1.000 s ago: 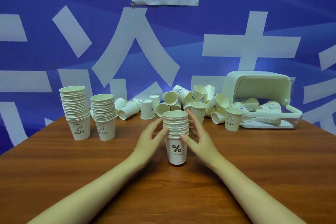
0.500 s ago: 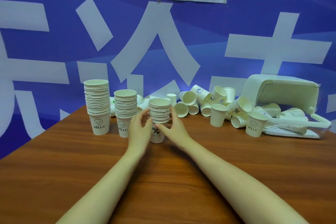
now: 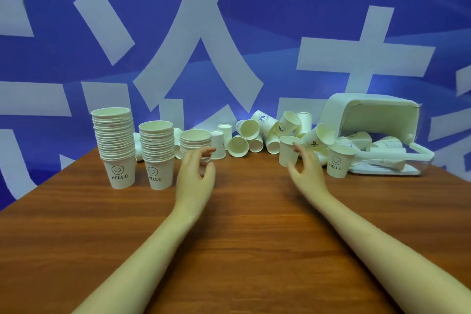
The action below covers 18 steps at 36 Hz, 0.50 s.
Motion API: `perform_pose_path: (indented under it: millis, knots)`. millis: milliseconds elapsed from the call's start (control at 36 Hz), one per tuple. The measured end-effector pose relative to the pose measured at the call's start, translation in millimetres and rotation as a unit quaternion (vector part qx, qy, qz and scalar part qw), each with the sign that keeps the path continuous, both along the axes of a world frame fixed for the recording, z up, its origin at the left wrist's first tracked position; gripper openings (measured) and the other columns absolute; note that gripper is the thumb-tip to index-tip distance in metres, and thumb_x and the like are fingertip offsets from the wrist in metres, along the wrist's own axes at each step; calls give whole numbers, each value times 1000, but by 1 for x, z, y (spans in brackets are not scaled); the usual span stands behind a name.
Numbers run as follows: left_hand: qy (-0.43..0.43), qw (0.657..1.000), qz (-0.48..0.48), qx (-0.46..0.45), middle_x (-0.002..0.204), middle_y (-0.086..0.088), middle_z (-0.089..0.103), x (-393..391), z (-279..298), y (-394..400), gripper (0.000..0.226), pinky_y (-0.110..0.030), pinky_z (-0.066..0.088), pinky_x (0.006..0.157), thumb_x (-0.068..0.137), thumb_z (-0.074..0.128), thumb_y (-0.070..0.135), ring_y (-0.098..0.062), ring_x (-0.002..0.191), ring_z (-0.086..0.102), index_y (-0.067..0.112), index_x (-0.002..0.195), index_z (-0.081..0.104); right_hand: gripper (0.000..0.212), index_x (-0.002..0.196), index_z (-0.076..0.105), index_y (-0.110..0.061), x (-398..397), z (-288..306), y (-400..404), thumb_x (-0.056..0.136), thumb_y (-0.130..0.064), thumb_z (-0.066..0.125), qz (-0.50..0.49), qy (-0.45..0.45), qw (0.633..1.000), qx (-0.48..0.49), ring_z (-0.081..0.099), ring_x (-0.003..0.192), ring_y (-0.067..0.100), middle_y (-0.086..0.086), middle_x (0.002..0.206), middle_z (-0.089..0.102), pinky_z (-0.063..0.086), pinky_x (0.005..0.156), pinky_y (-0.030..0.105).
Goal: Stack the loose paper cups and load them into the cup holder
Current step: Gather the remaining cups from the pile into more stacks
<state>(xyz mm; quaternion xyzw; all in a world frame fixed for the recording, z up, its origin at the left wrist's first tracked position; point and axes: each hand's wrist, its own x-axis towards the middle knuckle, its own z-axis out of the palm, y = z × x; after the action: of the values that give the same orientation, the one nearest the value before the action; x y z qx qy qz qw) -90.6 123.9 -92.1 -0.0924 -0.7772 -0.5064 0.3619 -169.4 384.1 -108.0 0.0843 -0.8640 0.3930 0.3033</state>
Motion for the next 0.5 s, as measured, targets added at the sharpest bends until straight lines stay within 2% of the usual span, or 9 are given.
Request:
perform_pose_path:
  millis: [56, 139, 250, 333, 389, 444, 500]
  knots:
    - [0, 999, -35, -21, 111, 8, 54, 0, 3, 14, 35, -2, 40, 76, 91, 52, 0, 8, 94, 52, 27, 112, 59, 53, 137, 48, -16, -1, 4, 39, 88, -23, 65, -98, 29, 994, -42, 42, 129, 22, 5, 134, 52, 33, 108, 35]
    - [-17, 995, -76, -68, 114, 7, 54, -15, 12, 39, 35, -7, 42, 77, 91, 55, 4, -1, 96, 55, 28, 116, 56, 63, 140, 44, -14, -8, 12, 88, 85, -33, 68, -185, -13, 981, -53, 36, 133, 29, 12, 139, 46, 32, 110, 43]
    - [-97, 986, -108, -82, 122, 1, 50, -51, 26, 79, 43, -18, 40, 84, 89, 61, 12, -11, 105, 55, 21, 129, 51, 85, 148, 33, -15, -28, 23, 123, 80, -52, 69, -203, -47, 977, 41, 30, 136, 35, 17, 146, 38, 32, 110, 49]
    - [-115, 983, -104, -97, 114, 4, 48, -80, 36, 107, 49, -22, 37, 84, 89, 64, 21, -12, 104, 51, 15, 134, 48, 96, 154, 18, -19, -47, 31, 132, 81, -61, 64, -169, -92, 975, 112, 22, 143, 34, 16, 154, 27, 29, 112, 49]
    - [-124, 981, -105, -104, 104, 7, 49, -100, 39, 123, 47, -24, 39, 77, 88, 65, 21, -15, 98, 52, 12, 131, 49, 96, 154, 16, -23, -60, 30, 136, 81, -68, 58, -170, -126, 962, 172, 25, 143, 33, 15, 155, 28, 29, 111, 48]
    - [-135, 980, -109, -101, 92, 12, 50, -122, 36, 136, 48, -23, 41, 68, 84, 70, 24, -18, 92, 54, 12, 126, 49, 89, 151, 24, -25, -70, 25, 141, 81, -71, 53, -191, -130, 941, 248, 37, 137, 30, 10, 148, 41, 34, 106, 45]
    - [-157, 975, -121, -98, 96, 9, 54, -141, 30, 148, 63, -24, 45, 70, 75, 73, 39, -20, 94, 56, 16, 127, 46, 76, 147, 33, -25, -74, 20, 144, 84, -63, 51, -201, -112, 924, 305, 45, 129, 28, 7, 139, 50, 34, 101, 42]
